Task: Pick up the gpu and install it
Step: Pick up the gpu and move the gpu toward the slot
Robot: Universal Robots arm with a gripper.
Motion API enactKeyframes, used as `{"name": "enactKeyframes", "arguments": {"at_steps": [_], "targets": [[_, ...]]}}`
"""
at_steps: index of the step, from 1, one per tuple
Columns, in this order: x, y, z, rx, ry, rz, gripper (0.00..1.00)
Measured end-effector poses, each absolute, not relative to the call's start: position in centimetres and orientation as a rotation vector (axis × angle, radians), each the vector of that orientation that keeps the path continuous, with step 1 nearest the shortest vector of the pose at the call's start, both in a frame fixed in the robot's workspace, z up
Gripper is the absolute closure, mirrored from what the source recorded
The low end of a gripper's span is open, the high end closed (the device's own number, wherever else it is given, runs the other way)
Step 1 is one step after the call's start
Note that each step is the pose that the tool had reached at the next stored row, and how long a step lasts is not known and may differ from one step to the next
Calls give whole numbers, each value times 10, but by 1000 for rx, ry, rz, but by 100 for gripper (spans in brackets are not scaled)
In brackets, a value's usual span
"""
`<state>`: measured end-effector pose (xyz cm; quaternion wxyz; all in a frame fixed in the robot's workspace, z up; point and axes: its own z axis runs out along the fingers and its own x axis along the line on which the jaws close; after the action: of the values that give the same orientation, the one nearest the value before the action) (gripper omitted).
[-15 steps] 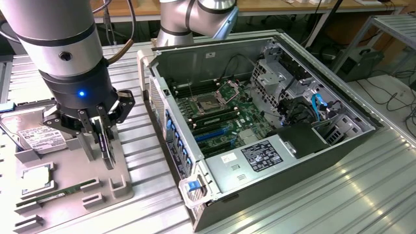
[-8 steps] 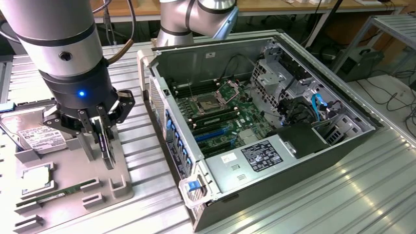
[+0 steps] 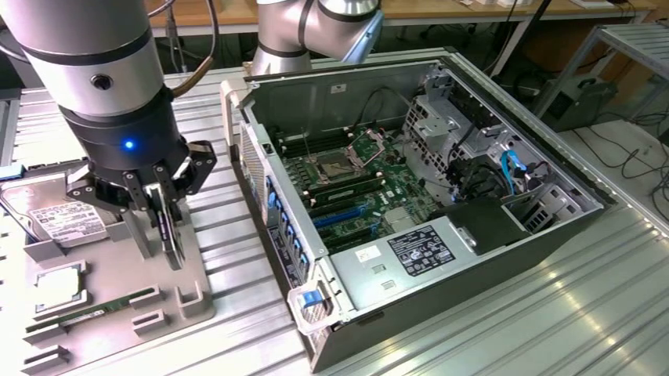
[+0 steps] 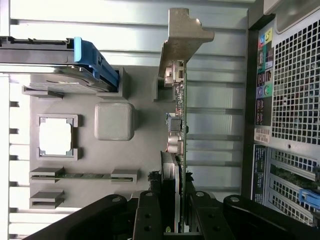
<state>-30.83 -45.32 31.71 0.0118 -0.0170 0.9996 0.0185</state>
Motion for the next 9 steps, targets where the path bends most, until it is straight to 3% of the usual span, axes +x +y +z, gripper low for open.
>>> {"name": "enactKeyframes", "arguments": {"at_steps": [9], "targets": [[-308,-453,330,-53,3117,58,73]]}}
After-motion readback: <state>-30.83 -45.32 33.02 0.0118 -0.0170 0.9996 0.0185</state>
